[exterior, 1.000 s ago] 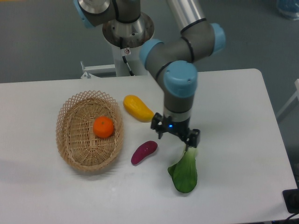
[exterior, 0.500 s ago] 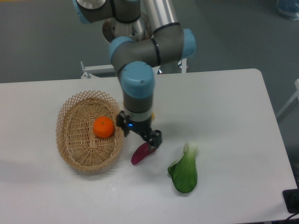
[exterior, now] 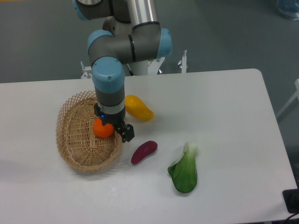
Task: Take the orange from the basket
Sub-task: 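Lower the gripper onto the orange and close it around the fruit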
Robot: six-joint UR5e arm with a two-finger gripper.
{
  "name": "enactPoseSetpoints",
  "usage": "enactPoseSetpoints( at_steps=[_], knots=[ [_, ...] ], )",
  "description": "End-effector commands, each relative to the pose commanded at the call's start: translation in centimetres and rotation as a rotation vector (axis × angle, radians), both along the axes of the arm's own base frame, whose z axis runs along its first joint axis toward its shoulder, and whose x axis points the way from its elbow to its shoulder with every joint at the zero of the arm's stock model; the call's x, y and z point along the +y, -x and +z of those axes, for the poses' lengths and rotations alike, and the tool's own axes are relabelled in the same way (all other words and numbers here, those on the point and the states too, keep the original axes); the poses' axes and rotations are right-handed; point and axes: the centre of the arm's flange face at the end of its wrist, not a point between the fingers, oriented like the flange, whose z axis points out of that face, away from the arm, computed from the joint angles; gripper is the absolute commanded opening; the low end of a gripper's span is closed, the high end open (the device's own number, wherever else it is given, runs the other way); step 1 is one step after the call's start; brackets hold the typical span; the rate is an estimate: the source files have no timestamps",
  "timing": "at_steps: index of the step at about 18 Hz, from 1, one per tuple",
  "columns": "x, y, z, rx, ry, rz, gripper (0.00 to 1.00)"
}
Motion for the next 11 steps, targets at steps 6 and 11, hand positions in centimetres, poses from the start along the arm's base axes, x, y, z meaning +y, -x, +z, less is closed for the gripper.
enactPoseSetpoints(
  at_steps=[6,11],
  knots=[
    [0.5,-2.3,-0.4,-0.007,0.007,-0.025,1.0],
    [0.5,-3.1,-1.4,-0.016,0.025,-0.038,1.0]
  ],
)
